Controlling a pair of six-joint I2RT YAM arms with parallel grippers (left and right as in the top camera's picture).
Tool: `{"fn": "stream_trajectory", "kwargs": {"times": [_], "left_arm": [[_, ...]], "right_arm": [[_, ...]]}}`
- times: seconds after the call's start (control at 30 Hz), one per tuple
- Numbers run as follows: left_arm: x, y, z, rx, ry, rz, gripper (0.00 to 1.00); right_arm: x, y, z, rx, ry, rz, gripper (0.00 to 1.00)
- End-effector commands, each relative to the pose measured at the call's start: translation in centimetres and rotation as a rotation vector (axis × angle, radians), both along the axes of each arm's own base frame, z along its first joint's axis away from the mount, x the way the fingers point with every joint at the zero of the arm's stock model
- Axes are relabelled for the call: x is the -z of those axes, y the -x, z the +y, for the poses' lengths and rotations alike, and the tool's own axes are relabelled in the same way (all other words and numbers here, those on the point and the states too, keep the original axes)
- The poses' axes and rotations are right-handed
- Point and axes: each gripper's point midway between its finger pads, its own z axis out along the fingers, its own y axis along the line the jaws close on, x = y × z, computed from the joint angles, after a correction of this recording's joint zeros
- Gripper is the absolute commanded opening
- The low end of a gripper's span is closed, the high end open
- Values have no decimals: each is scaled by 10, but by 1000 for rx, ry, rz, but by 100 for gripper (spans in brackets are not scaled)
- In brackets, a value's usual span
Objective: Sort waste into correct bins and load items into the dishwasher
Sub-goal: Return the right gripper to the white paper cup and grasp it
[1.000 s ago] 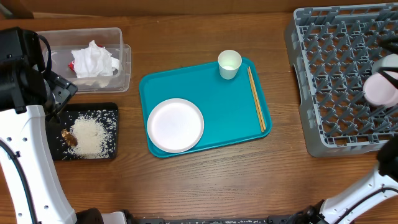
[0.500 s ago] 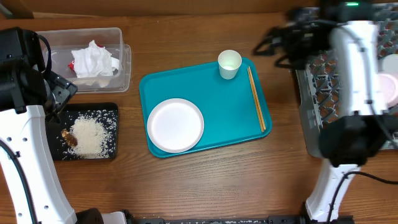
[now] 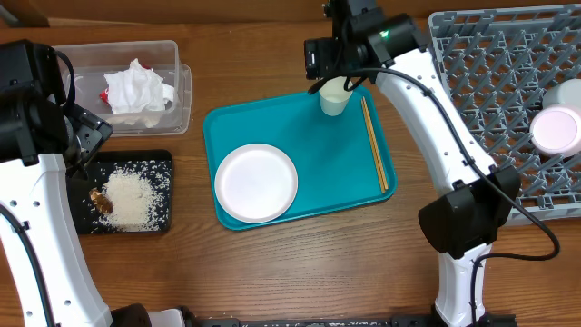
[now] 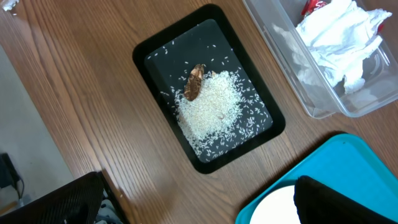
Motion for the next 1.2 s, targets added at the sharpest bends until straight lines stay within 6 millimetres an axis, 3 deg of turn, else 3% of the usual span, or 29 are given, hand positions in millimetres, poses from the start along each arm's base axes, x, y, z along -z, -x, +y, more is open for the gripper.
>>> {"fn": "stream_trajectory", "kwargs": {"times": [0.0,0.13,0.3,0.43,0.5,0.8,1.17], "left_arm": [[0,1,2,-26,-7,-2,100],[0,1,2,-26,-7,-2,100],[0,1,2,-26,-7,-2,100],[0,1,2,-26,-7,-2,100],[0,1,2,-26,-7,-2,100],[0,1,2,-26,-7,-2,100],[0,1,2,-26,-7,-2,100]], "right_arm": [[14,-10,-12,105,-4,-14,87],[49,-12,1,75,-37,32,83],[91,-13,4,83,1,68,76],[118,-10,7,75,28,113,62],[126,-9,9,69,37,127,60],[140,-1,16,61,118,130,51],[137,10,15,64,166,148,16]]}}
